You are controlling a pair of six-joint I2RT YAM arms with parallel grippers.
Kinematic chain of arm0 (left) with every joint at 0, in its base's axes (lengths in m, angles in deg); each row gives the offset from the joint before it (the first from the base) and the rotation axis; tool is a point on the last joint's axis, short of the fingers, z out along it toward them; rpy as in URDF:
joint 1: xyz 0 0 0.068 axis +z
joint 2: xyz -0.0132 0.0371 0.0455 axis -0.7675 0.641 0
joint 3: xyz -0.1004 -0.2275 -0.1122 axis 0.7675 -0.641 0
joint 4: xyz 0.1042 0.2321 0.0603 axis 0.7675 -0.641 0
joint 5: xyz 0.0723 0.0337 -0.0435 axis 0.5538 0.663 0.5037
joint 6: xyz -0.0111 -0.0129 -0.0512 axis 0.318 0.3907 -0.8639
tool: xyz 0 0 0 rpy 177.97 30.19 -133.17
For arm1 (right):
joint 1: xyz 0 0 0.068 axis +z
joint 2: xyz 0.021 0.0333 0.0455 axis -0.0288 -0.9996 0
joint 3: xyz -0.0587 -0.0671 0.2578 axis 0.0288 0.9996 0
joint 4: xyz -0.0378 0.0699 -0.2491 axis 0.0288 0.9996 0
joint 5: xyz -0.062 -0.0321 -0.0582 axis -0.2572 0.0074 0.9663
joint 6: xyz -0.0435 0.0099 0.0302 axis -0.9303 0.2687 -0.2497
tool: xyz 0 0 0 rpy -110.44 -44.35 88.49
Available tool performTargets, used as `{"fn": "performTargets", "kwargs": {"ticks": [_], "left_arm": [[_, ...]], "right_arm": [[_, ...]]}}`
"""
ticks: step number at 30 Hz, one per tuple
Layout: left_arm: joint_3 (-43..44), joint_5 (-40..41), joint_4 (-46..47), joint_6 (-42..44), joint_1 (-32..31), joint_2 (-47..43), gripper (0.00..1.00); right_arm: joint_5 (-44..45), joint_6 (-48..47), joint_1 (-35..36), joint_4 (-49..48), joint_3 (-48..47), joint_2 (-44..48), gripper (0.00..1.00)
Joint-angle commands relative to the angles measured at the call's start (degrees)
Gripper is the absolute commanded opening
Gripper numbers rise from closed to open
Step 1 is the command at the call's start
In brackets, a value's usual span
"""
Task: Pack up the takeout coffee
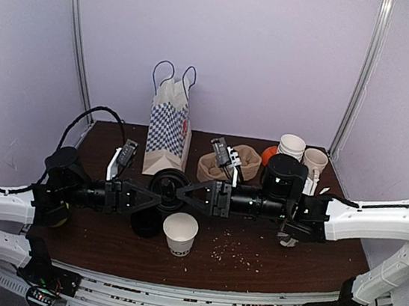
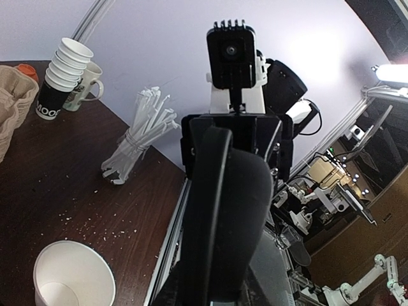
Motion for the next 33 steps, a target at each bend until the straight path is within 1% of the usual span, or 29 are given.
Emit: {"fn": "performTargets", "kwargs": {"ticks": [1, 4, 5, 9, 11, 14, 15, 19, 24, 28, 33], "left_arm": [[1.84, -0.7, -0.06, 1.33, -0.29, -0.19, 0.29], [2.26, -0.36, -2.11, 2.51, -0.22, -0.59, 0.63], [2.54, 0.16, -3.73, 3.2, -0.22, -0.79, 0.71], [2.46, 4.04, -10.27, 5.91, -0.28, -2.95, 0.9], [0.85, 6.23, -10.88, 6.4, -0.27, -4.81, 0.92], [-1.93, 7.68, -8.18, 5.04, -0.23, -6.45, 0.91], [-2.23, 8.21, -8.48, 5.18, -0.22, -6.72, 0.91], [-2.66, 9.26, -8.38, 5.42, -0.22, -6.08, 0.91], [-2.48, 5.99, -3.31, 3.84, -0.22, -3.56, 0.93], [-2.74, 3.0, 3.71, 1.18, -0.22, -2.09, 0.93], [-1.57, 0.41, 8.02, -0.51, -0.3, 0.08, 0.91]], "right_arm": [[-1.6, 0.67, -0.61, -2.53, 0.02, 0.44, 0.25], [-1.47, 1.31, -1.4, -3.15, 1.28, 1.06, 0.23], [-1.45, 1.52, -1.66, -3.31, 1.66, 1.17, 0.23], [-1.14, 2.57, -2.97, -2.57, 2.88, 1.0, 0.21], [-1.86, 3.65, -3.5, -2.87, 3.55, 0.48, 0.19], [-2.97, 5.37, -3.85, -5.42, 4.85, -0.3, 0.16], [-3.29, 5.83, -3.93, -6.17, 5.03, -0.64, 0.14], [-6.06, 9.14, -4.05, -12.0, 5.26, -2.08, 0.1], [-9.27, 13.46, -4.0, -19.8, 4.7, -2.93, 0.07], [-11.46, 16.23, -3.96, -24.09, 4.12, -3.41, 0.06], [-13.07, 18.79, -3.43, -28.09, 3.47, -4.27, 0.05]]}}
